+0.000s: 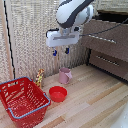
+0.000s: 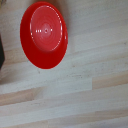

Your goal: Transport the gripper mindfully toward the orange-red bowl and clasp it to elevate with ease. Ensure your robot's arm aligns efficiently with the top drawer's opening. Carefully slide the orange-red bowl into the designated spot with precision. After confirmation, withdraw the gripper gently. Close the drawer smoothly by transitioning the gripper to its handle.

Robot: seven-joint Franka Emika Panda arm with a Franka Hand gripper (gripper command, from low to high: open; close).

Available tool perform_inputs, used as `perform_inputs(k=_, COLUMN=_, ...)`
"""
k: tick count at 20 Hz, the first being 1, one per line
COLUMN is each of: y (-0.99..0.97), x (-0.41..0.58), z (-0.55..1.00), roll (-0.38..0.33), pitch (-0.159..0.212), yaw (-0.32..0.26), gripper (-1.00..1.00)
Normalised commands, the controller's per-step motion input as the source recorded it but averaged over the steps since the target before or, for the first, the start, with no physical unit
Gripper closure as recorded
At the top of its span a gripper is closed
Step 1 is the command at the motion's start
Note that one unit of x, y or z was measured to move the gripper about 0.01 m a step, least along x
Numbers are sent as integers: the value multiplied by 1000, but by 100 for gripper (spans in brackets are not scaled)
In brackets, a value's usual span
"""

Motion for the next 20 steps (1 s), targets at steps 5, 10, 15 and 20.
perform_inputs(k=5, y=39, x=-235, z=-389, roll=-41, pitch=21, yaw=0, gripper=-100)
perform_inputs(k=10, y=53, x=-283, z=-465, roll=-58, pitch=30, yaw=0, gripper=-100)
perform_inputs(k=15, y=71, x=-206, z=-541, roll=-74, pitch=11, yaw=0, gripper=-100)
perform_inputs(k=20, y=110, x=-130, z=-599, roll=-84, pitch=2, yaw=3, gripper=-100)
